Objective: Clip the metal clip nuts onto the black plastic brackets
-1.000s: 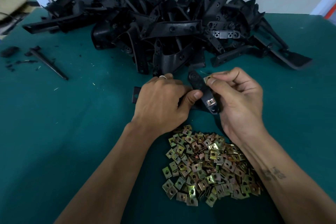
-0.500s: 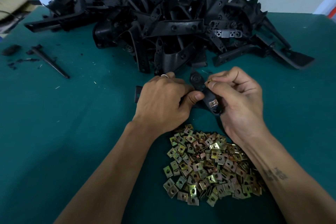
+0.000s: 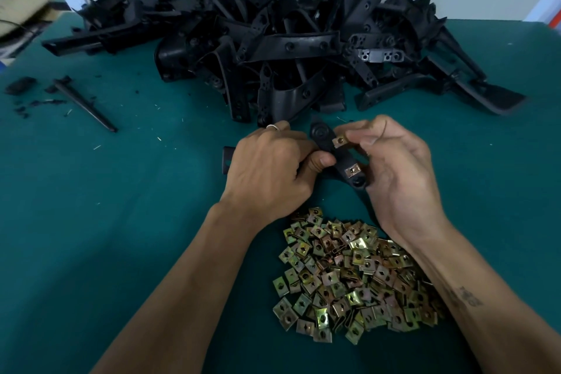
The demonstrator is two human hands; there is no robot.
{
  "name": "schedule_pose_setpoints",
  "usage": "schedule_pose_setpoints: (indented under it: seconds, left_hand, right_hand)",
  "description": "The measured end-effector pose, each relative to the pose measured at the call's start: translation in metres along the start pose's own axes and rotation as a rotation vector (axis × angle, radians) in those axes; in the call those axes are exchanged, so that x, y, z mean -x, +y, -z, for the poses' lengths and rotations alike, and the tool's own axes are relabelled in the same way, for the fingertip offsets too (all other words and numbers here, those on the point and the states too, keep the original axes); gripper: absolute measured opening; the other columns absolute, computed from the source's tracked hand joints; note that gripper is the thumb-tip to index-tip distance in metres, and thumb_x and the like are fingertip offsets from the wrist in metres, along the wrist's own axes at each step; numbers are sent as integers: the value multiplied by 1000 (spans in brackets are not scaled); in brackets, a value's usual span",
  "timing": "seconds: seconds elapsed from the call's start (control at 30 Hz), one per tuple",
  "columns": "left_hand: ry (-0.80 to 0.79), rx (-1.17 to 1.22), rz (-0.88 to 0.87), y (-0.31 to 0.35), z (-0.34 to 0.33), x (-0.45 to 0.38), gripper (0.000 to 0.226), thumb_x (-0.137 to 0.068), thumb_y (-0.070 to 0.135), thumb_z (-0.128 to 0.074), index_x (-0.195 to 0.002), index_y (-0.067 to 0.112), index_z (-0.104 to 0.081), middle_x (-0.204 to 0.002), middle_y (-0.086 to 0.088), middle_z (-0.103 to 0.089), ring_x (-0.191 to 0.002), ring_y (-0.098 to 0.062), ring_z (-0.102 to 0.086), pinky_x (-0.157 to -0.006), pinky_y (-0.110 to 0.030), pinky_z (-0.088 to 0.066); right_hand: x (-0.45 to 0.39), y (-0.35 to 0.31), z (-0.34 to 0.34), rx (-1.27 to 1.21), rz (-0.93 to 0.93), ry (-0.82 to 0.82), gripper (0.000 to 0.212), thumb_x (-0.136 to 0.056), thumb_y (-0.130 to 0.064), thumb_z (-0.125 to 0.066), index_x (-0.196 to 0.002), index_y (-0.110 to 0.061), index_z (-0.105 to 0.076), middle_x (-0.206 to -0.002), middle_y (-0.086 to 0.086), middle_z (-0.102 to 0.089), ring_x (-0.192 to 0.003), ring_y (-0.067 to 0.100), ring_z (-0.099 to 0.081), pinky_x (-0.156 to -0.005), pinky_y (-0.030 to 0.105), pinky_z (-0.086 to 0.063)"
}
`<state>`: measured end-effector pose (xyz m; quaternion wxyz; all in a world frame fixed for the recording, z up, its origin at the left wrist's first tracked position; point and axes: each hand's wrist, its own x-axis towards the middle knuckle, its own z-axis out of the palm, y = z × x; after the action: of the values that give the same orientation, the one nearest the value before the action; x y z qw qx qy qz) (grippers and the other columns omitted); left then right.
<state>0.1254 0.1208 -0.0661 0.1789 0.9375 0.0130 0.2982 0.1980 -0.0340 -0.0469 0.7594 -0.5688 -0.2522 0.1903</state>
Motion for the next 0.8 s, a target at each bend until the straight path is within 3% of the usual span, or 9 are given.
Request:
schedule_pose_setpoints:
  seconds: [0.1, 0.2, 0.3, 0.37, 0.47, 0.57, 0.63, 0.73, 0.8]
  left_hand:
    - [4, 8, -21, 0, 1, 0, 55, -98, 53, -41, -66, 14, -62, -68, 3, -64, -68, -29, -60, -60, -28, -26]
    - [-6, 4, -16, 0, 1, -1, 56, -99, 54, -38, -66, 15, -61, -68, 2, -64, -70, -29, -60, -58, -29, -26]
    - [-37, -32, 24, 1, -1, -1, 62, -102, 57, -28, -68, 17, -61, -69, 3, -63, -73, -28, -61, -56, -32, -36]
    - [-19, -42, 30, 1, -1, 0, 59, -103, 55, -28, -63, 19, -50, -63, 3, -57, -69, -27, -58, -55, -31, -32]
    - [-13, -34, 23, 1, -1, 0, 49, -103, 53, -30, -64, 26, -39, -61, 4, -53, -69, -27, -57, -55, -30, -29]
    - [-22, -29, 26, 0, -2, 0, 53, -103, 53, -31, -63, 22, -47, -62, 3, -53, -69, -28, -58, -54, -33, -38]
    - [-22, -31, 31, -1, -2, 0, 54, -103, 53, -30, -64, 21, -51, -64, 3, -55, -69, -27, -57, -55, -34, -37]
    - [-25, -8, 38, -2, -1, 0, 45, -104, 53, -30, -66, 30, -38, -64, 5, -53, -70, -25, -54, -61, -31, -27]
    - [-48, -3, 40, -2, -2, 1, 43, -104, 53, -30, -68, 31, -38, -66, 5, -55, -71, -23, -54, -65, -32, -28]
  right_hand:
    - [2, 1, 0, 57, -26, -59, 22, -84, -12, -52, -71, -21, -67, -106, 6, -73, -103, 23, -66, -94, 46, -49]
    - [-2, -3, 8, 128, -39, -107, 18, -88, -17, -51, -79, -16, -66, -114, 2, -74, -110, 19, -67, -93, 39, -51]
    - [-4, -13, 32, 307, -56, -142, 27, -94, -22, -46, -100, -15, -73, -122, 1, -71, -114, 22, -65, -92, 40, -51]
    - [1, -21, 54, 459, -86, -109, 23, -95, -22, -56, -111, -22, -72, -117, -2, -73, -107, 20, -66, -94, 43, -51]
    - [25, -29, 86, 689, -170, -132, 29, -90, -11, -73, -107, -34, -74, -107, -6, -72, -101, 14, -65, -95, 44, -52]
    - [52, -31, 89, 826, -154, -243, 27, -78, -36, -75, -104, -42, -76, -101, -8, -66, -88, 14, -60, -81, 29, -47]
    - [60, -27, 84, 885, -102, -243, 24, -77, -41, -75, -100, -37, -78, -99, -8, -63, -83, 18, -57, -71, 24, -44]
    - [57, -23, 76, 912, -75, -231, 10, -80, -26, -80, -89, -29, -78, -97, -8, -61, -91, 19, -60, -76, 21, -43]
    - [55, -21, 74, 924, -78, -254, 16, -82, -14, -82, -88, -28, -76, -97, -7, -62, -88, 16, -61, -74, 19, -41]
